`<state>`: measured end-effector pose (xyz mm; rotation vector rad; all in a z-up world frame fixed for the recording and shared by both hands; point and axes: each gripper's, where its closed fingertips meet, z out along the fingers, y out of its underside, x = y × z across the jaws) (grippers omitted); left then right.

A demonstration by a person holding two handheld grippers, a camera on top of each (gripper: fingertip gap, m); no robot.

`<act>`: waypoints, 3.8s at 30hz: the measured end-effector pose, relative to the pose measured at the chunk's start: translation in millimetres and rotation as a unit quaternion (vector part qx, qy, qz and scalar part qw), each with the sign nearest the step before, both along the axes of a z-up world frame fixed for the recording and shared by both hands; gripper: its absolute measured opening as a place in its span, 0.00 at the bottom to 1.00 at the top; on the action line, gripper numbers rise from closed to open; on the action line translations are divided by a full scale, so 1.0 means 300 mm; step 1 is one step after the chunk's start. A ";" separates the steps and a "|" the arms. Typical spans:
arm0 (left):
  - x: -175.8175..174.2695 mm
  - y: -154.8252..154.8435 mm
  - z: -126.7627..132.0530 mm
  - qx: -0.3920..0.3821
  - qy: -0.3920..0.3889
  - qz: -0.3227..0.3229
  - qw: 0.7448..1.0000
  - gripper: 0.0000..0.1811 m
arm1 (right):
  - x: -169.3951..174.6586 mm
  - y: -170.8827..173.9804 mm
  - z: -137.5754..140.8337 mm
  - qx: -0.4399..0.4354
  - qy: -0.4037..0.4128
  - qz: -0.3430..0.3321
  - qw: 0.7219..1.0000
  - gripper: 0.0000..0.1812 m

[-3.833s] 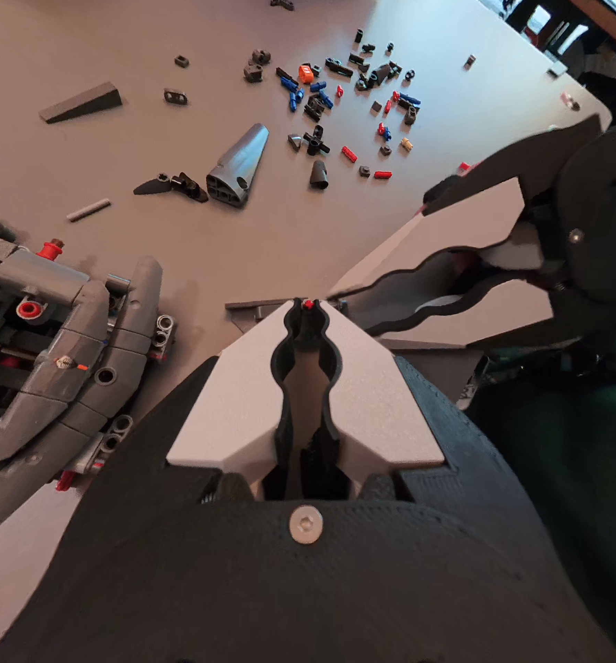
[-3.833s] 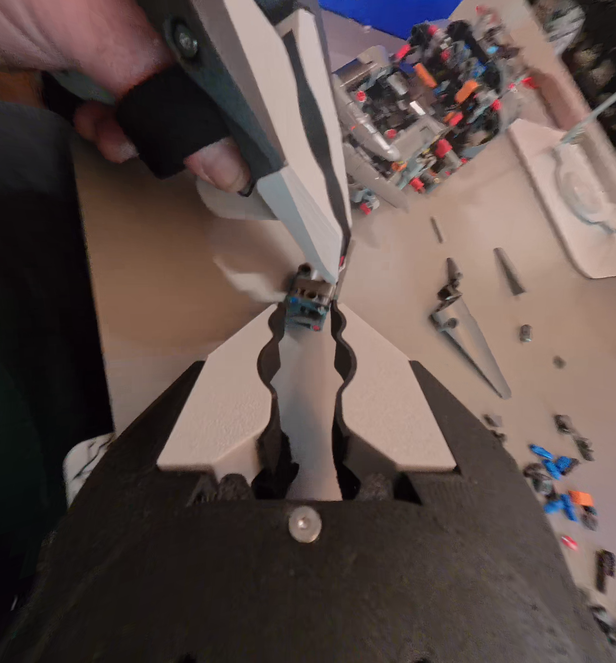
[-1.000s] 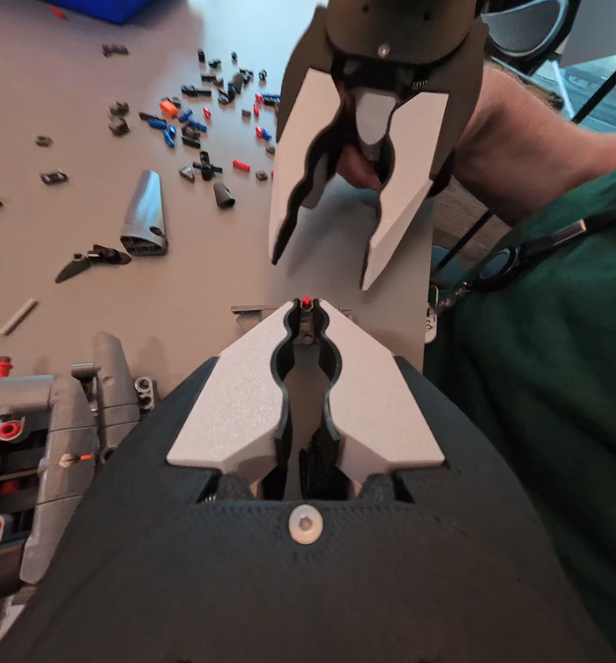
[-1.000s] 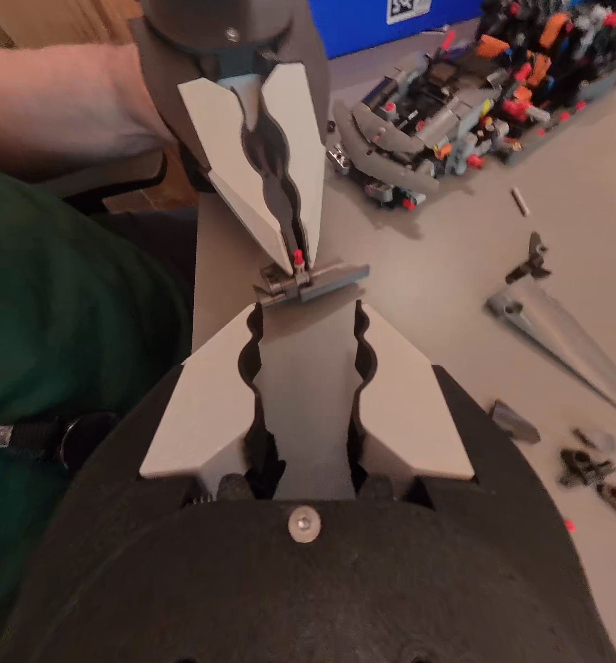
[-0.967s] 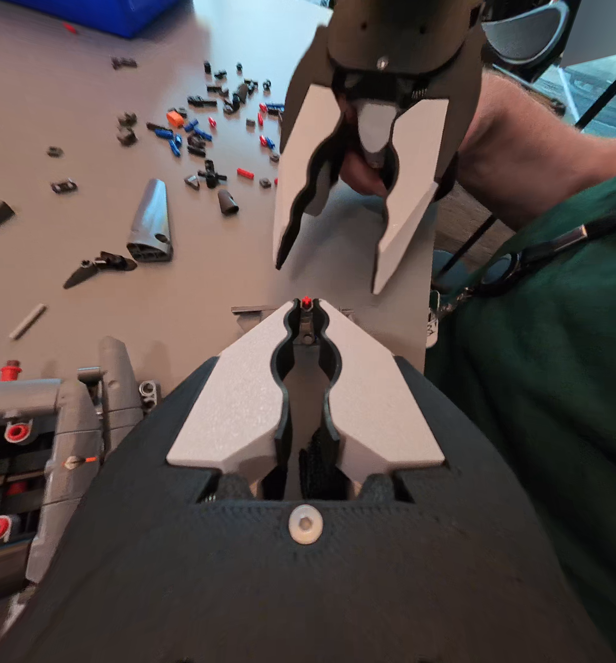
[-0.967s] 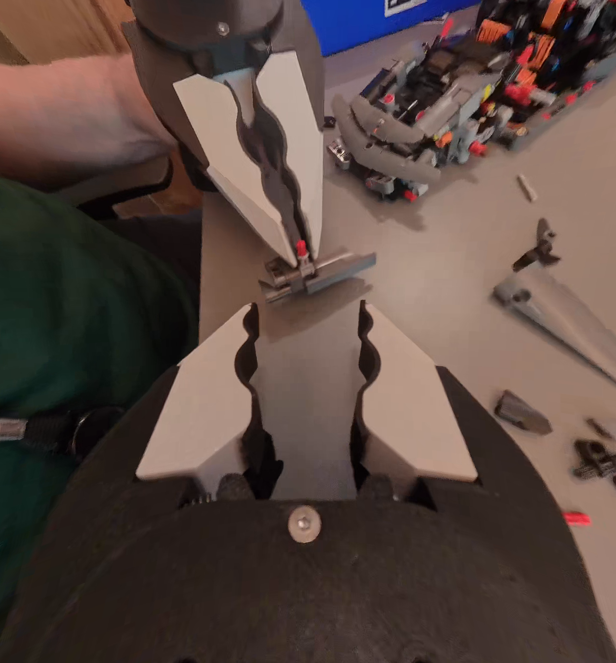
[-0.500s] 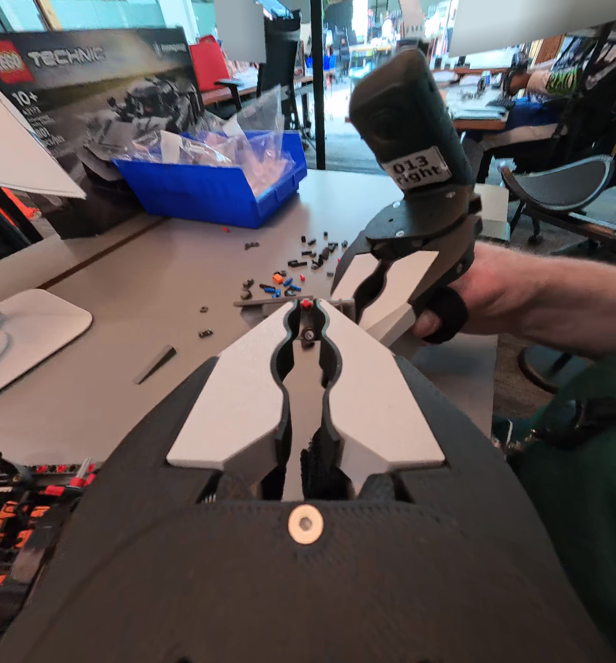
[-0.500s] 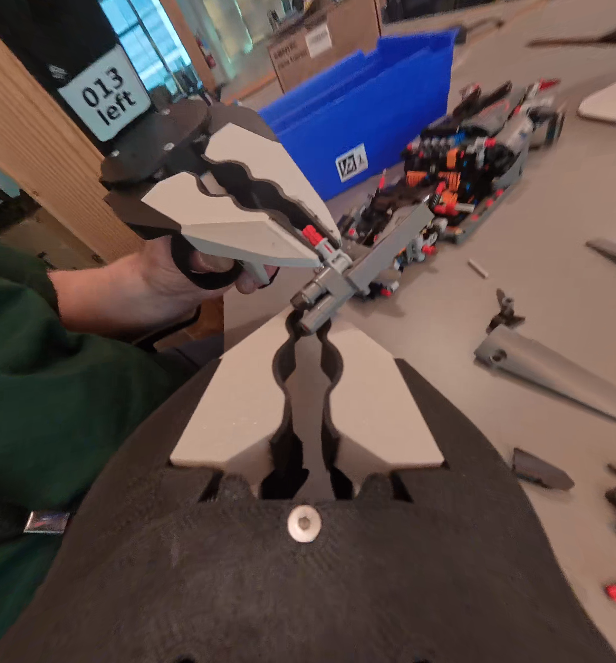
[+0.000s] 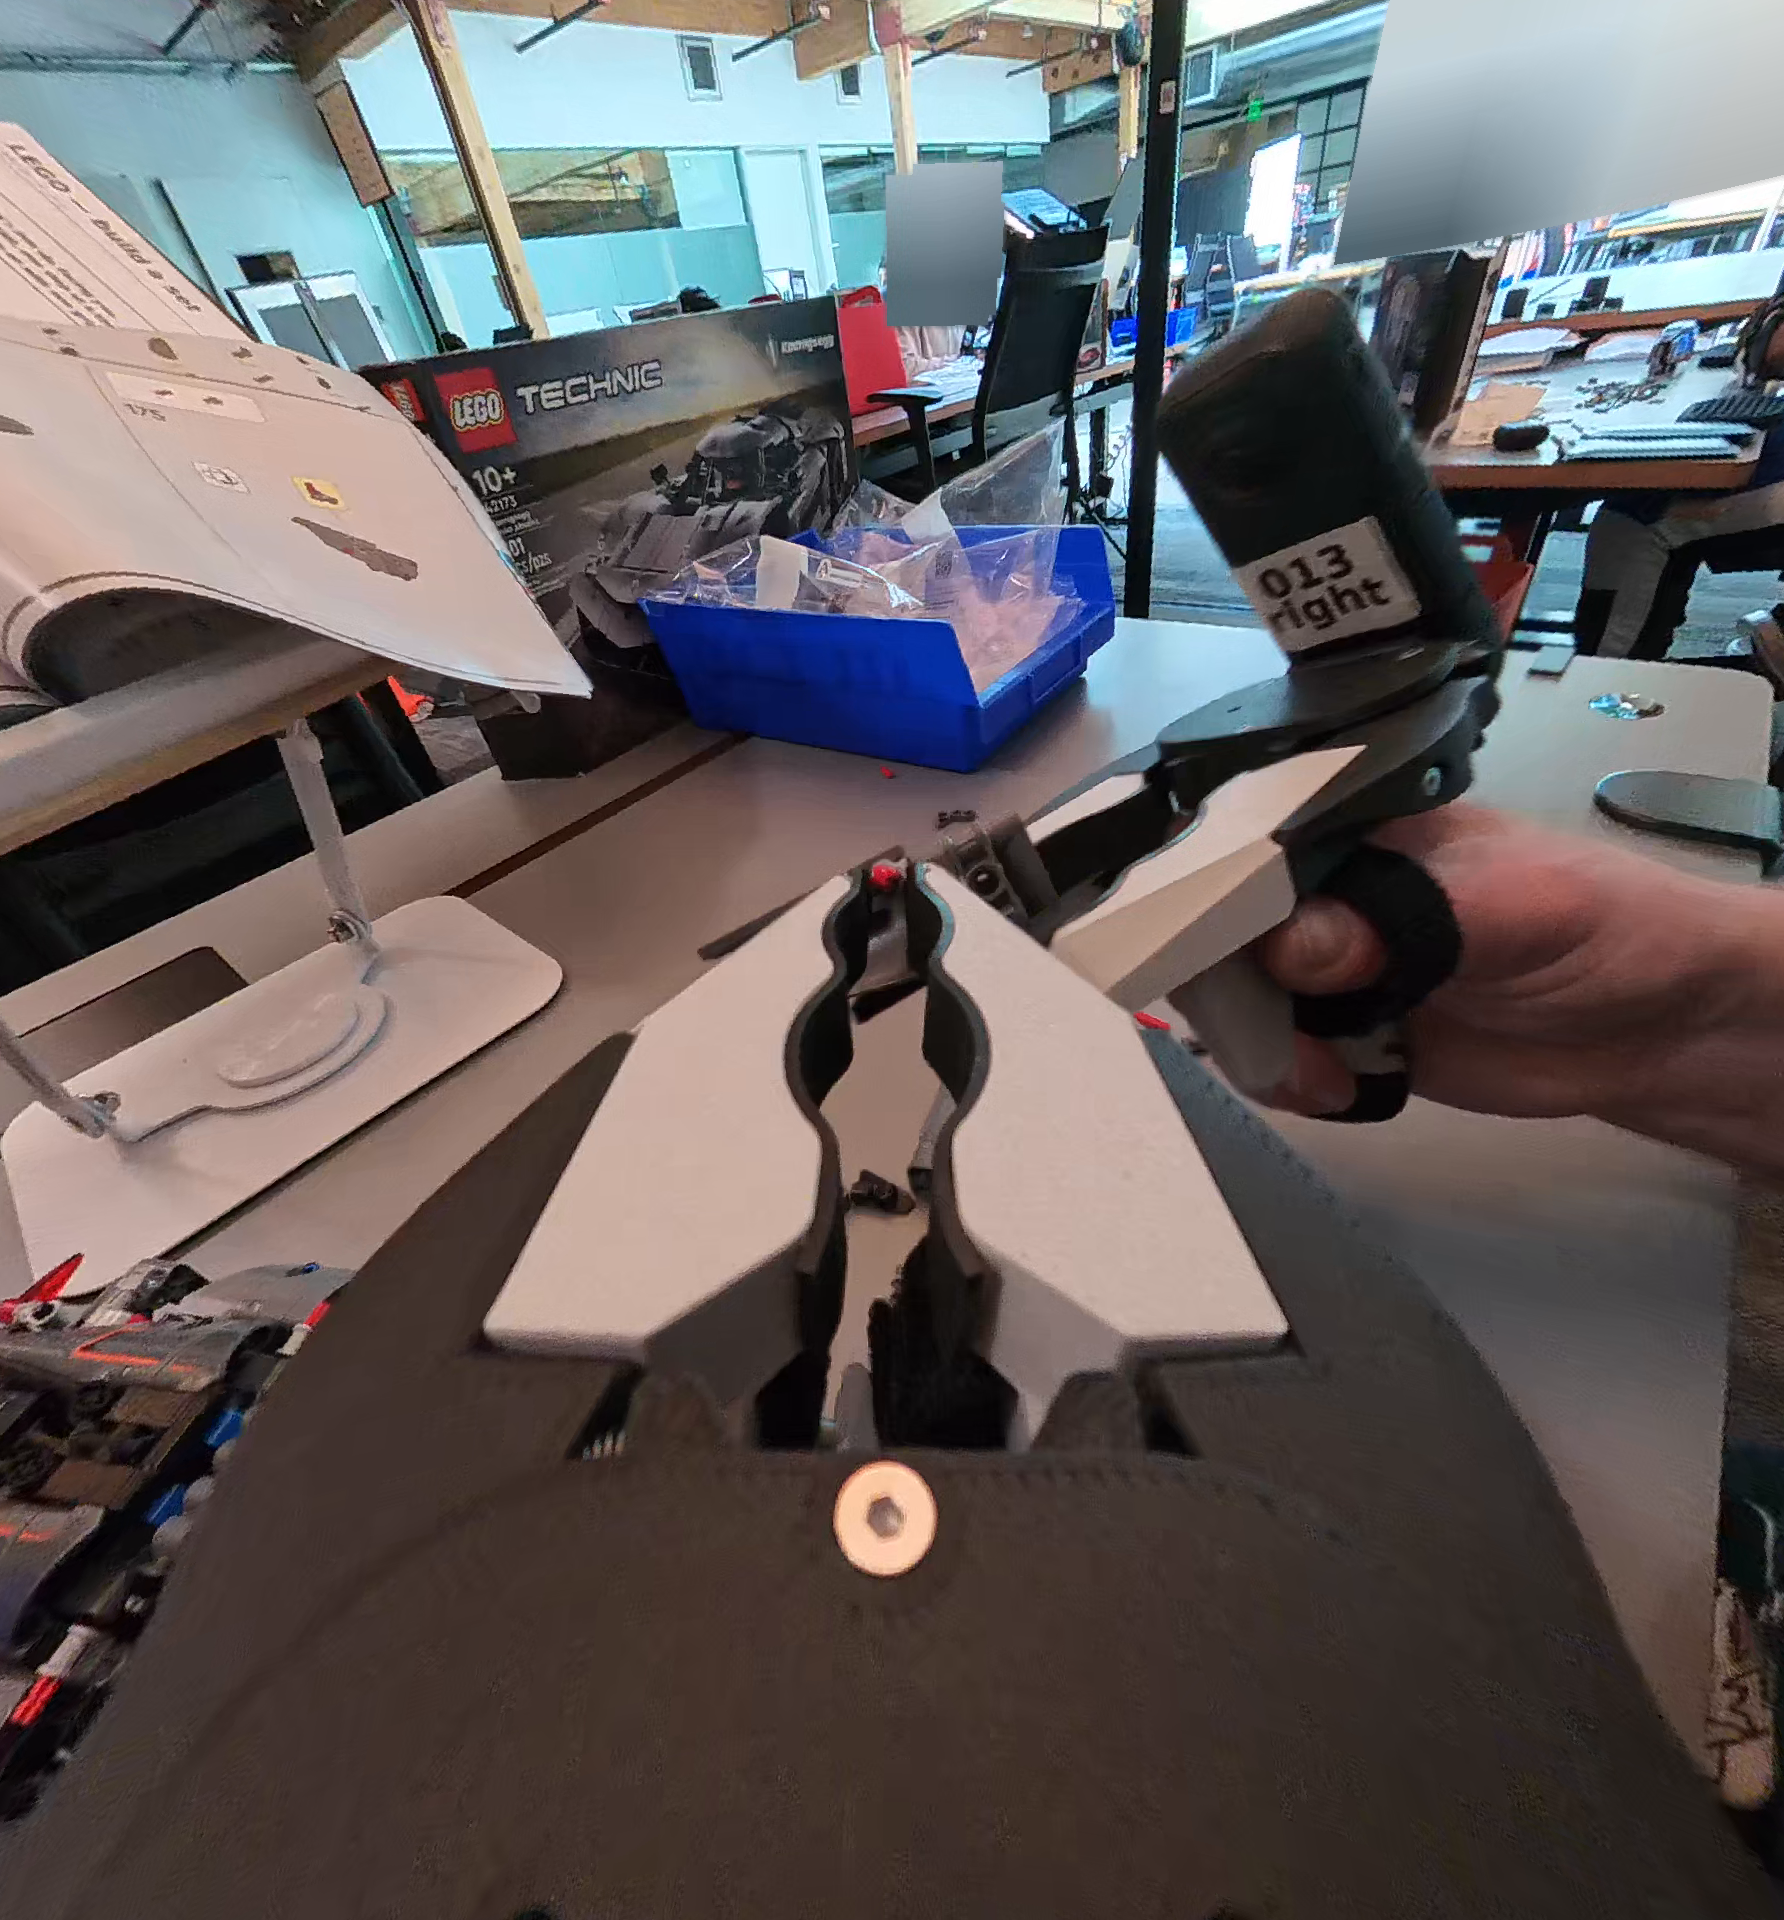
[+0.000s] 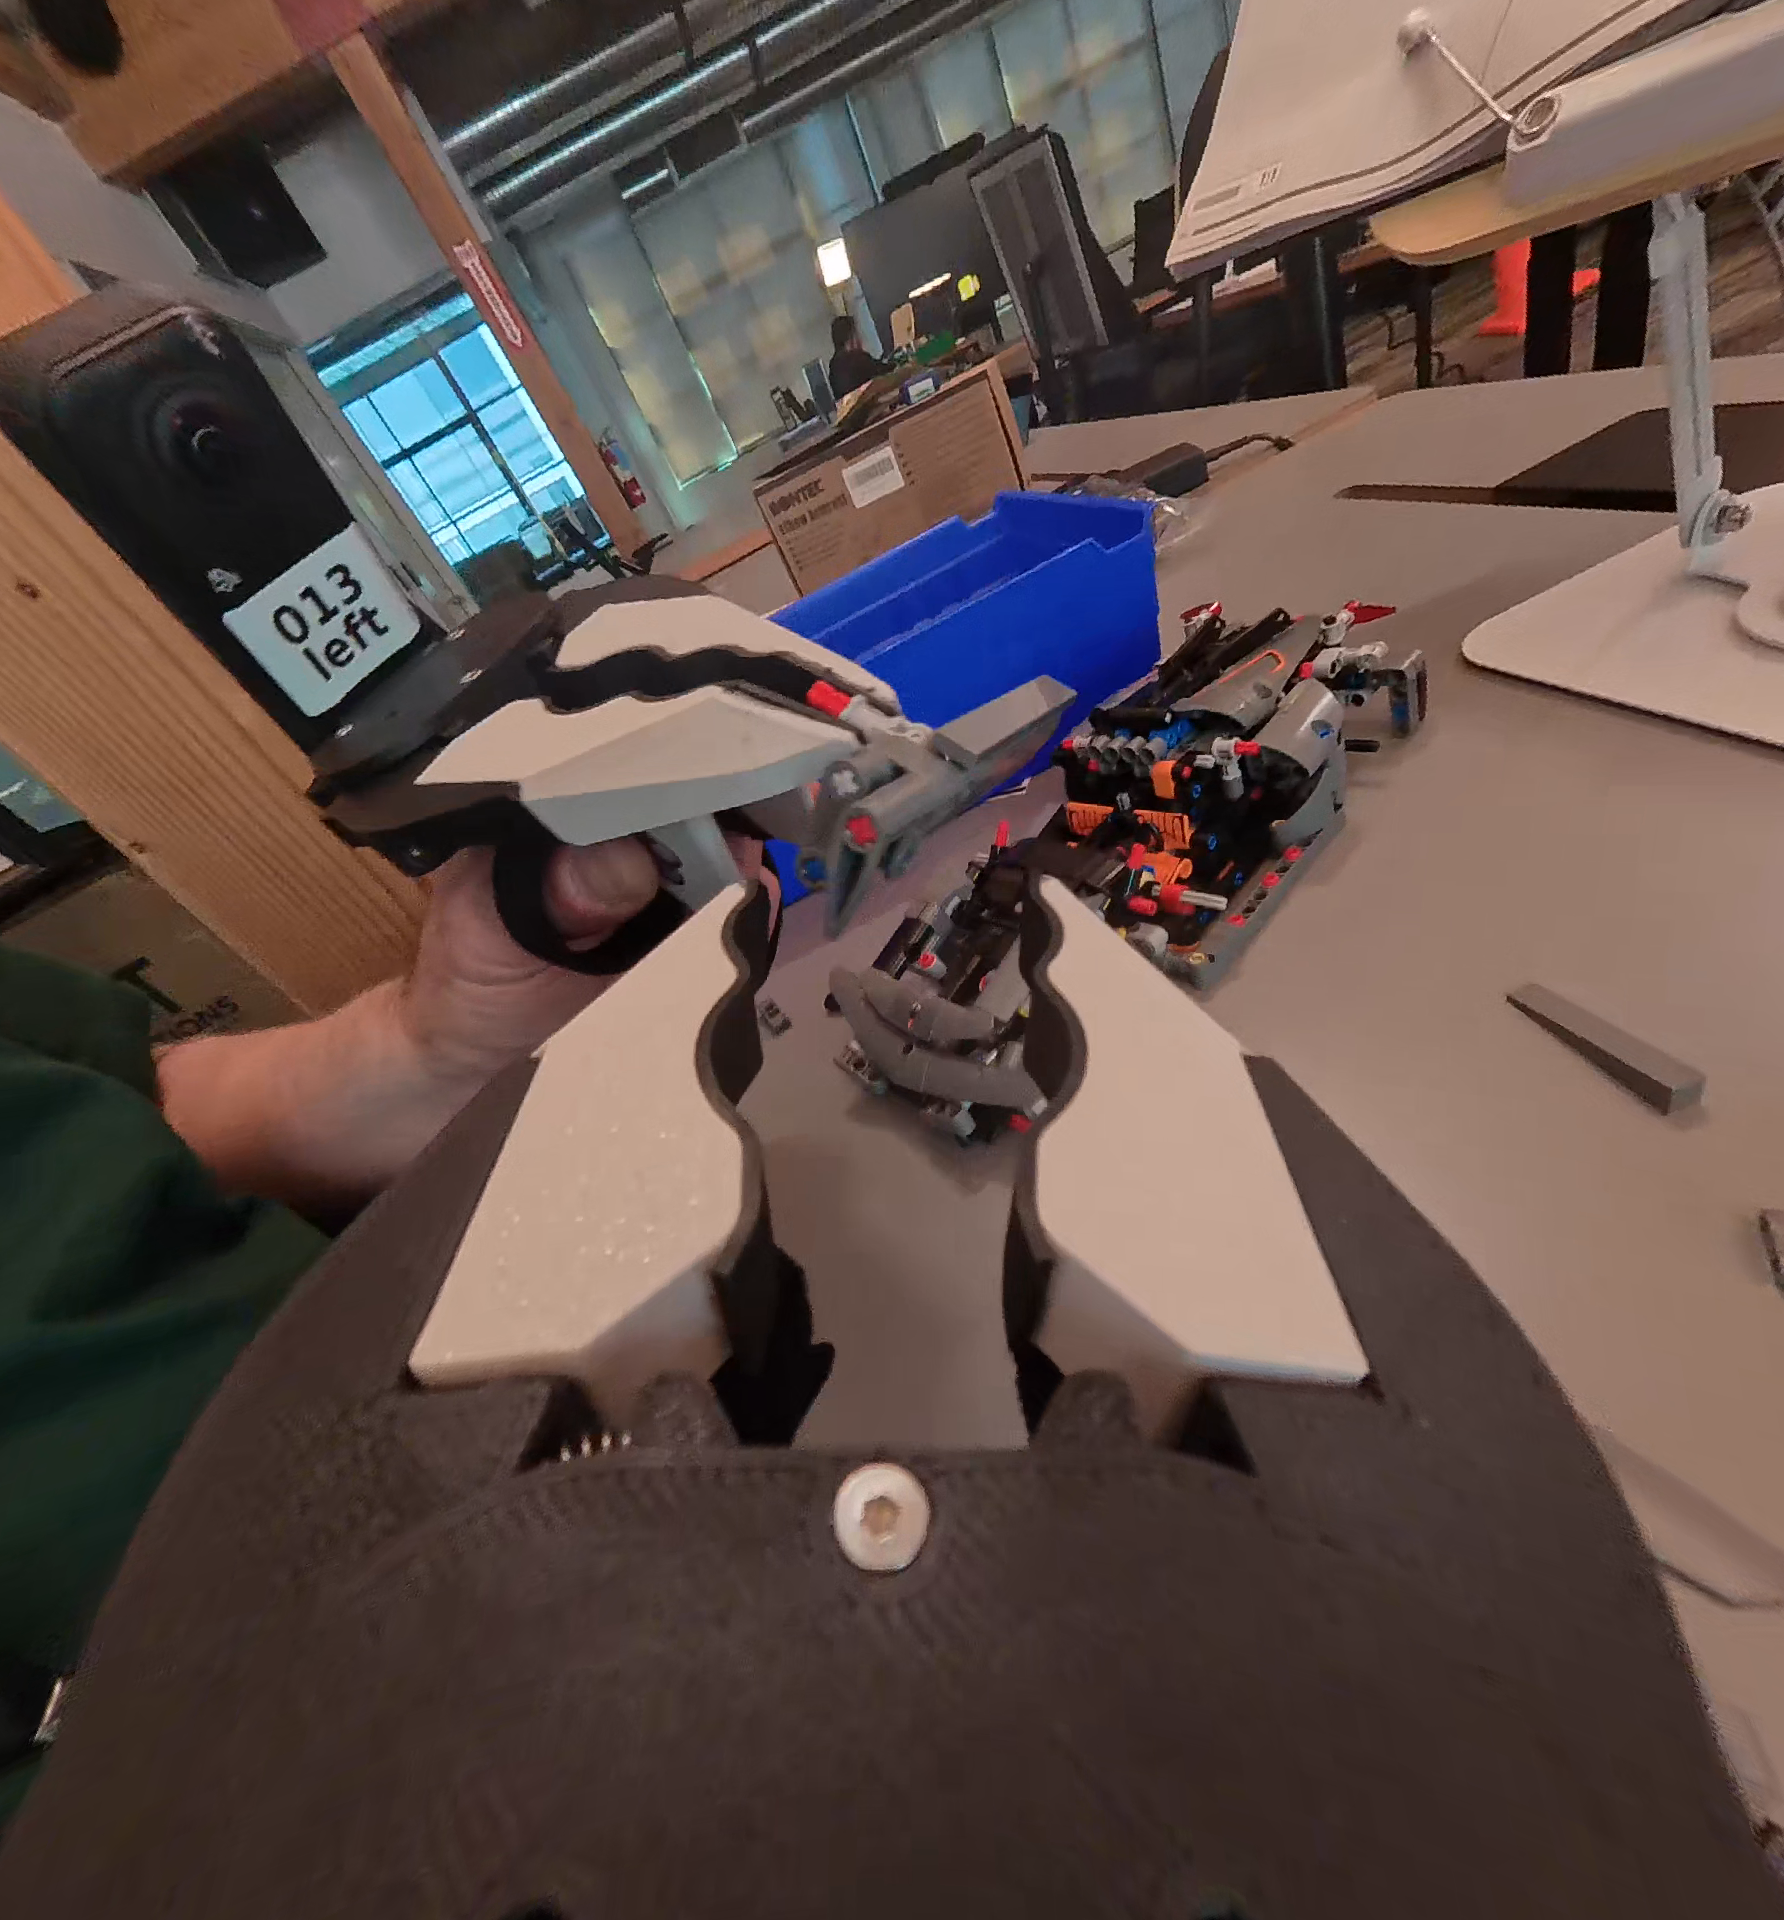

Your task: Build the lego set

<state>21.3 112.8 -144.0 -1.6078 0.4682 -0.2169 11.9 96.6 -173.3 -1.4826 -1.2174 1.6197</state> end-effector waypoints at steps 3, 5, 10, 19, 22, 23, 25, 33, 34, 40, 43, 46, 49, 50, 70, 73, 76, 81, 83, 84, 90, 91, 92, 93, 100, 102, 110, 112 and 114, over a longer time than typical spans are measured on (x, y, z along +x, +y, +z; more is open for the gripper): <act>-0.004 0.001 0.000 0.002 0.008 0.007 1.000 0.02 | -0.030 0.001 0.026 -0.021 0.028 0.012 0.999 0.16; -0.018 -0.002 0.005 0.008 0.011 0.020 1.000 0.02 | -0.048 0.008 0.040 -0.032 0.042 0.015 0.999 0.11; -0.060 -0.019 0.026 0.021 0.009 0.040 0.999 0.02 | -0.098 -0.008 0.050 -0.007 0.046 0.030 0.998 0.05; -0.142 -0.068 0.048 0.029 0.019 0.068 0.997 0.02 | -0.176 -0.004 0.093 0.008 0.059 0.046 0.997 0.04; -0.173 -0.083 0.067 0.035 0.023 0.082 0.996 0.05 | -0.192 0.010 0.110 0.017 0.060 0.043 0.997 0.04; -0.182 -0.089 0.077 0.036 0.022 0.084 0.996 0.05 | -0.195 0.015 0.115 0.018 0.060 0.043 0.997 0.04; -0.214 -0.100 0.108 0.044 0.031 0.098 0.994 0.07 | -0.198 0.032 0.120 0.031 0.055 0.039 0.997 0.04; -0.383 -0.085 0.191 0.039 0.077 0.166 0.982 0.11 | -0.168 0.223 0.111 0.336 -0.039 -0.136 0.931 0.04; -0.394 -0.077 0.188 0.034 0.072 0.169 0.982 0.12 | -0.164 0.229 0.120 0.363 -0.042 -0.149 0.919 0.04; -0.406 -0.029 0.167 0.018 0.071 0.170 0.983 0.12 | -0.154 0.247 0.139 0.407 -0.037 -0.186 0.894 0.04; -0.402 -0.011 0.158 0.009 0.074 0.168 0.983 0.11 | -0.147 0.257 0.145 0.405 -0.030 -0.195 0.893 0.04; -0.376 0.011 0.135 -0.007 0.063 0.149 0.987 0.12 | -0.137 0.271 0.157 0.447 -0.032 -0.223 0.866 0.04; -0.318 0.043 0.101 -0.022 0.048 0.116 0.992 0.14 | -0.144 0.262 0.151 0.484 -0.040 -0.231 0.843 0.04; -0.293 0.056 0.085 -0.029 0.048 0.104 0.993 0.15 | -0.147 0.257 0.149 0.493 -0.041 -0.231 0.838 0.04; -0.171 0.091 0.051 -0.035 0.042 0.032 0.998 0.02 | -0.180 0.191 0.136 0.493 -0.013 -0.190 0.849 0.10; -0.197 0.095 0.047 -0.044 0.049 0.048 0.997 0.02 | -0.172 0.198 0.139 0.489 -0.010 -0.191 0.851 0.12; -0.199 0.096 0.036 -0.053 0.062 0.050 0.995 0.02 | -0.167 0.189 0.142 0.483 -0.001 -0.182 0.856 0.12; -0.199 0.105 0.023 -0.060 0.072 0.053 0.994 0.02 | -0.170 0.180 0.126 0.489 -0.008 -0.169 0.856 0.06; -0.199 0.108 0.023 -0.060 0.071 0.053 0.994 0.02 | -0.169 0.183 0.123 0.485 -0.010 -0.168 0.858 0.06; -0.199 0.109 0.022 -0.060 0.072 0.053 0.994 0.02 | -0.169 0.184 0.122 0.485 -0.010 -0.168 0.858 0.06; -0.197 0.114 0.030 -0.056 0.063 0.050 0.995 0.02 | -0.166 0.185 0.126 0.481 -0.006 -0.169 0.860 0.06; -0.198 0.115 0.031 -0.056 0.062 0.050 0.995 0.02 | -0.167 0.184 0.125 0.480 -0.006 -0.169 0.861 0.06; -0.198 0.114 0.032 -0.055 0.061 0.049 0.995 0.02 | -0.167 0.183 0.125 0.480 -0.006 -0.169 0.861 0.06; -0.198 0.114 0.034 -0.054 0.060 0.049 0.996 0.02 | -0.166 0.182 0.126 0.480 -0.005 -0.169 0.861 0.05; -0.197 0.113 0.043 -0.050 0.054 0.042 0.996 0.02 | -0.165 0.176 0.134 0.479 0.002 -0.171 0.861 0.05; -0.195 0.114 0.044 -0.049 0.054 0.040 0.997 0.02 | -0.164 0.177 0.137 0.479 0.004 -0.173 0.861 0.06; -0.192 0.104 0.074 -0.031 0.054 0.018 0.998 0.02 | -0.143 0.167 0.174 0.455 0.044 -0.166 0.874 0.14; -0.199 0.101 0.084 -0.030 0.050 0.014 0.998 0.02 | -0.132 0.173 0.185 0.441 0.054 -0.162 0.881 0.16; -0.200 0.100 0.084 -0.032 0.058 0.016 0.998 0.02 | -0.126 0.160 0.193 0.425 0.068 -0.145 0.891 0.18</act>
